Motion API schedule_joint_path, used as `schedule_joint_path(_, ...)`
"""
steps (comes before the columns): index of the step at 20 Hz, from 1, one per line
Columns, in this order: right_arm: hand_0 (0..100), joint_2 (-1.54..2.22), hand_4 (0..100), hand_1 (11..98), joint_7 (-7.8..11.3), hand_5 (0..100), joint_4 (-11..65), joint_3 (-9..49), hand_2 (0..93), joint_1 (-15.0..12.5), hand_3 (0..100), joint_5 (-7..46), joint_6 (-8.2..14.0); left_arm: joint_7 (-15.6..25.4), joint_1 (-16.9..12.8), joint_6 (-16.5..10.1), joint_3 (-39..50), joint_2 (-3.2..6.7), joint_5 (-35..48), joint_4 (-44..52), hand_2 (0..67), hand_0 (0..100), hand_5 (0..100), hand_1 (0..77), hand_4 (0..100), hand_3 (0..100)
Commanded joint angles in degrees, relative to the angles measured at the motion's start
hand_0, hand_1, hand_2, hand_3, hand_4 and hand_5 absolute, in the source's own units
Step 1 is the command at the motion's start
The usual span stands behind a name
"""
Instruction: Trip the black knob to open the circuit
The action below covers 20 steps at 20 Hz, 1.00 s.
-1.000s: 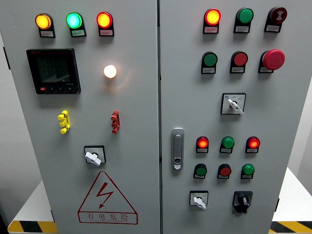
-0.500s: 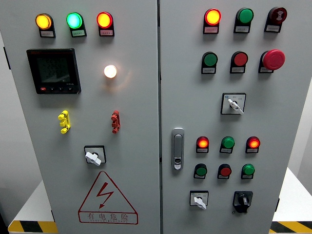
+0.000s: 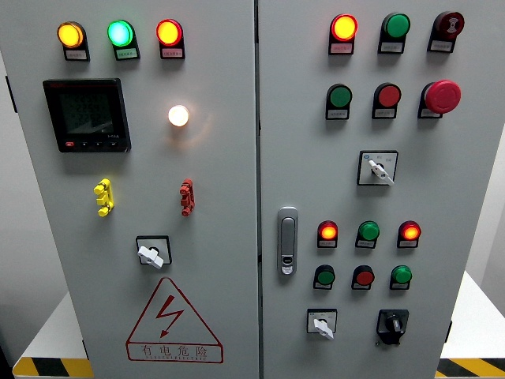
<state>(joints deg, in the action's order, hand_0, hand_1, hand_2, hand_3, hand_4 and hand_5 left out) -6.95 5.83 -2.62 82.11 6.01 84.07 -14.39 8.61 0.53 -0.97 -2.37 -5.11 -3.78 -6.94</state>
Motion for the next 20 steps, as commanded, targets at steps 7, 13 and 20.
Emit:
schedule_joint_path(7, 71, 0.27, 10, 32.7, 0.06, 16, 2.8, 8.9, 3.2, 1.2, 15, 8.1, -2.5, 0.0, 0.0, 0.0, 0.0, 0.01, 0.0, 0.0, 12.9, 0, 2, 3.1, 7, 21)
schedule_joint_path(13, 70, -0.16, 10, 32.8, 0.15, 16, 14.3, 18.1, 3.2, -0.7, 16, 15.7, -9.0, 0.0, 0.0, 0.0, 0.0, 0.01, 0.0, 0.0, 12.9, 0, 2, 3.0, 7, 21)
schedule_joint_path(20, 69, -0.25, 14, 34.2, -0.03, 27, 37.5, 18.3, 3.1, -3.8, 20, 12.5, -9.0, 0.0, 0.0, 0.0, 0.0, 0.01, 0.0, 0.0, 12.9, 0, 2, 3.0, 7, 21)
